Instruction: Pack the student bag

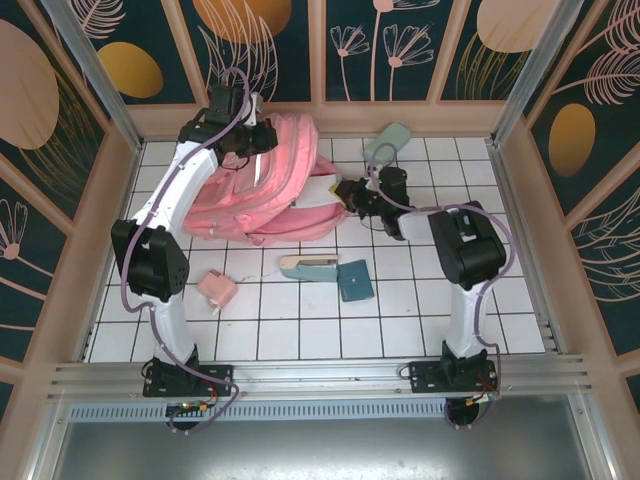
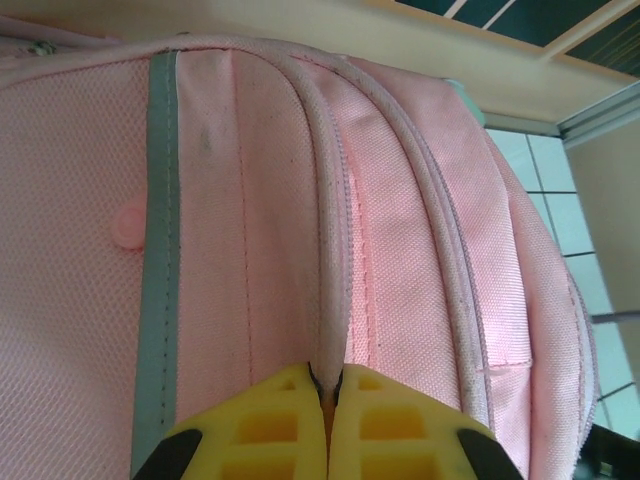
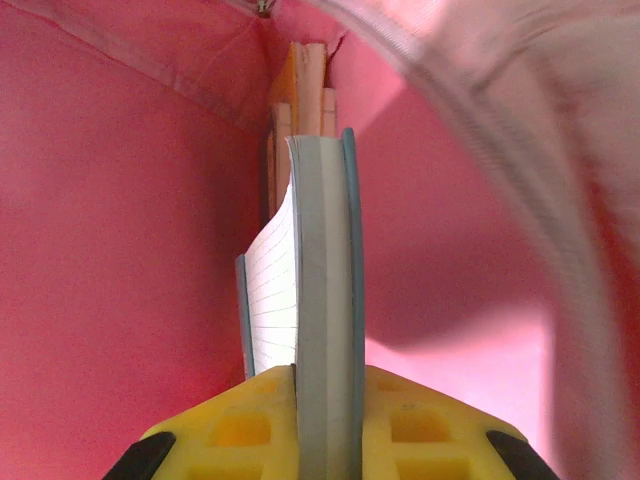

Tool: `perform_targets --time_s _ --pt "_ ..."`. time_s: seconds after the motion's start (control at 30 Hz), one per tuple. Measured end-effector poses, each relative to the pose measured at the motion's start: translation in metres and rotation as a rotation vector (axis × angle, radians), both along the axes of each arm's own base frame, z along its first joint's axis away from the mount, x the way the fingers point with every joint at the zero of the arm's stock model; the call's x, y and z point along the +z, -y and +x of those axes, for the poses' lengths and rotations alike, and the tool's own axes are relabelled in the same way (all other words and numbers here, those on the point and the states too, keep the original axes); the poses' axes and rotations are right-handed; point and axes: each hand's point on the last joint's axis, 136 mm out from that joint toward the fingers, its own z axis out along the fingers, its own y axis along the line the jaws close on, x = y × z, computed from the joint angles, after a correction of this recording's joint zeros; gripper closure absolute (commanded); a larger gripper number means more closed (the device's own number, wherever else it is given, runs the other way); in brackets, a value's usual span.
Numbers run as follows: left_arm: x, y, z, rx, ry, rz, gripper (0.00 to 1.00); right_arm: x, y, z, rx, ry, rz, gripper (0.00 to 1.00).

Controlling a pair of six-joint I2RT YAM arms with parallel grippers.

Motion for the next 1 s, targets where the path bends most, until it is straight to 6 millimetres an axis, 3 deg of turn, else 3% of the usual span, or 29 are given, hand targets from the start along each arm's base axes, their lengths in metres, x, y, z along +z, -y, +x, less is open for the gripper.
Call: perform_targets --time_s 0.27,0.47,0.6,0.73,0.9,1.0 --pt "-0.002 0.007 -0.002 -0.007 -0.025 -0.06 1.0 0.013 -0.086 0.036 0.03 0.04 0.049 1.0" --pt "-0.002 0.011 -0.001 -0.015 -0.024 -0.084 1.0 0.016 -0.139 0.057 0.053 0.045 0.049 1.0" --pt "-0.003 0.009 0.001 -0.01 -0.022 -0.088 1.0 0.014 -0.164 0.068 0.078 0.039 0.027 0.61" --pt "-0.004 0.005 0.002 -0.003 -0.024 -0.092 1.0 0.015 -0.172 0.065 0.102 0.052 -0.01 0.44" --pt "0.002 -0.001 0.0 -0.002 -0.02 -0.108 1.0 -0.001 -0.16 0.055 0.111 0.029 -0.087 0.38" --pt "0.005 -0.007 0.0 0.002 -0.019 -0.124 1.0 0.0 -0.15 0.049 0.115 0.029 -0.133 0.36"
